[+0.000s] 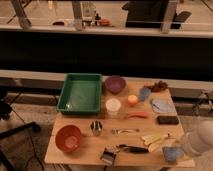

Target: Wipe red bowl with sponge

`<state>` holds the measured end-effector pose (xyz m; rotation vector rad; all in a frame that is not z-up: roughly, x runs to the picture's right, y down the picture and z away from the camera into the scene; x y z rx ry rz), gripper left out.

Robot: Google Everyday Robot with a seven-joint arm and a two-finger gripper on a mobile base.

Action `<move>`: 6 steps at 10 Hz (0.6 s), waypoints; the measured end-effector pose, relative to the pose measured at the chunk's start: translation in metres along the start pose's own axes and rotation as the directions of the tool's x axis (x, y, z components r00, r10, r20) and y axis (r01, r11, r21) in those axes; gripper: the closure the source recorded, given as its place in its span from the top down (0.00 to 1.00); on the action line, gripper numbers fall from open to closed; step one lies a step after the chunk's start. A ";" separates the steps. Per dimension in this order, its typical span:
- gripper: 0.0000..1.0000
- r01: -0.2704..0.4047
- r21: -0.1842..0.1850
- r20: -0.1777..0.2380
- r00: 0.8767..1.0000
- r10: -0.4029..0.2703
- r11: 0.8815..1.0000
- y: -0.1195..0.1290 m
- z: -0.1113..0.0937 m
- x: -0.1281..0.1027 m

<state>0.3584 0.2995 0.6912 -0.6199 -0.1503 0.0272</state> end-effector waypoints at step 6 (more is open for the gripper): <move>0.00 0.083 0.024 0.012 0.996 -0.084 0.996 0.003 -0.010 -0.027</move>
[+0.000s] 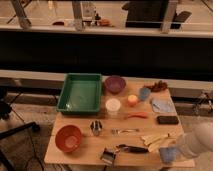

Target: Wipe red bowl with sponge

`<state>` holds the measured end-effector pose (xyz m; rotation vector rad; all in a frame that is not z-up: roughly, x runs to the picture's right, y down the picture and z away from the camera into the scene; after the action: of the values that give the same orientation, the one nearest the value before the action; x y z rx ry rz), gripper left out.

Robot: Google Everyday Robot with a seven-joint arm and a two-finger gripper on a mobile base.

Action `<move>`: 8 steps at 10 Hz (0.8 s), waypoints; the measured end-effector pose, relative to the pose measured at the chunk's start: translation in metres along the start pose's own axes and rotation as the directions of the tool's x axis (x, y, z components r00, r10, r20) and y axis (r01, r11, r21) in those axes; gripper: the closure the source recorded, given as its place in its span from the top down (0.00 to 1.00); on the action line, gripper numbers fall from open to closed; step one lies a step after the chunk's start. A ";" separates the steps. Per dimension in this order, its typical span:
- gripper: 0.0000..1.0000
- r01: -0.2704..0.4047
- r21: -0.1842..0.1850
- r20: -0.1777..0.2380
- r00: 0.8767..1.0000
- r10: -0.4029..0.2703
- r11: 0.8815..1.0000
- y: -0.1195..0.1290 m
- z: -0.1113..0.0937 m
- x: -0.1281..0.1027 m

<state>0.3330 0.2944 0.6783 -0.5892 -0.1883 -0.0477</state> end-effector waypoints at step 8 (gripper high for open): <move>0.00 0.084 0.044 -0.001 0.996 -0.084 0.996 -0.023 -0.007 -0.027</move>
<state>0.3050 0.2716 0.6801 -0.5370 -0.2146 -0.1242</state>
